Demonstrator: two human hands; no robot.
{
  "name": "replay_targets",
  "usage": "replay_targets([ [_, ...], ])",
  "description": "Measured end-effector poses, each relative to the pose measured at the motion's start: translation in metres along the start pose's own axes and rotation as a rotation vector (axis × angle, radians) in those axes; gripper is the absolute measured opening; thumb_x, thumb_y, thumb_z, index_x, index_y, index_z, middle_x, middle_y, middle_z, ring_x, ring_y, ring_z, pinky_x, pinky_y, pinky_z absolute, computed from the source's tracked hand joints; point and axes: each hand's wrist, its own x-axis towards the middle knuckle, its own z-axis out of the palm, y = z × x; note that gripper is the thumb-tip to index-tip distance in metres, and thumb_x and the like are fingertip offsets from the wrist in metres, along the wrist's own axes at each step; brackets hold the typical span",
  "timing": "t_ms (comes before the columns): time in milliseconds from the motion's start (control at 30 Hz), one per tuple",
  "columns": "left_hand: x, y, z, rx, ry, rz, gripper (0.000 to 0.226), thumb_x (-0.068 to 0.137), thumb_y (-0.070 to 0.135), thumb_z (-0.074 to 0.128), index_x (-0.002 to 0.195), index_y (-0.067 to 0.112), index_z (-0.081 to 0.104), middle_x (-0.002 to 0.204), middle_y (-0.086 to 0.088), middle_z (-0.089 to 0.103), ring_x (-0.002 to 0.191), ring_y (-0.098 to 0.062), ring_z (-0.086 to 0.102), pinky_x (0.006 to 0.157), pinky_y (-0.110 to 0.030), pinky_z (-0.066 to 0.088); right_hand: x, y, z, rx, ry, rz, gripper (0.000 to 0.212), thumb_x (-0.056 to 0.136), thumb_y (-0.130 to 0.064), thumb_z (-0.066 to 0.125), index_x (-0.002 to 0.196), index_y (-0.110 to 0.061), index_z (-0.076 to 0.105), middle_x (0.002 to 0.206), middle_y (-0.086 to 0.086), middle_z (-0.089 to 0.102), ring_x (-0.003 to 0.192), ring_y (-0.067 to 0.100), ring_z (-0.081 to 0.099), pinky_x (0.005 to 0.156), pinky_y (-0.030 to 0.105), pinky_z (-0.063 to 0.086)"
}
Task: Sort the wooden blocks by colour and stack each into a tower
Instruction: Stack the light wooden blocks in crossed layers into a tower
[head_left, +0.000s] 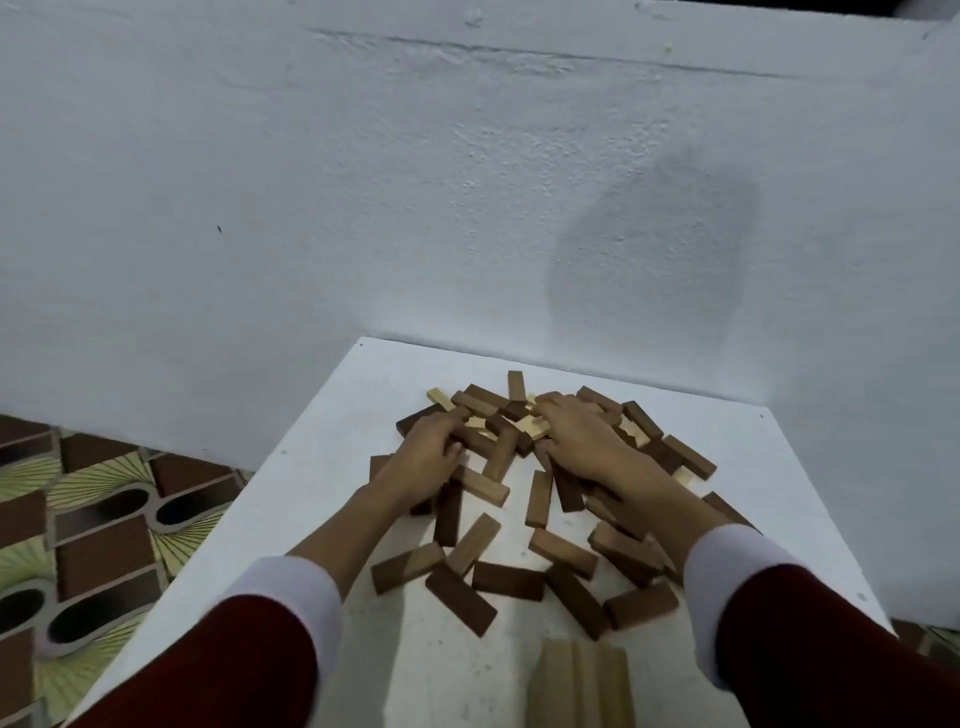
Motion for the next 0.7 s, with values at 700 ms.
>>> replay_targets([
  [700,0.085,0.011,0.015,0.419,-0.199,0.073,0.02,0.085,-0.007,0.05,0.095,0.0,0.066,0.108,-0.017,0.058,0.099,-0.03,0.055,0.076,-0.03,0.043,0.038,0.029,0.017,-0.386,0.02,-0.008,0.025,0.09,-0.004,0.045,0.115,-0.002,0.05,0.12,0.016,0.045,0.112,0.03,0.042,0.088,0.036,0.04],
])
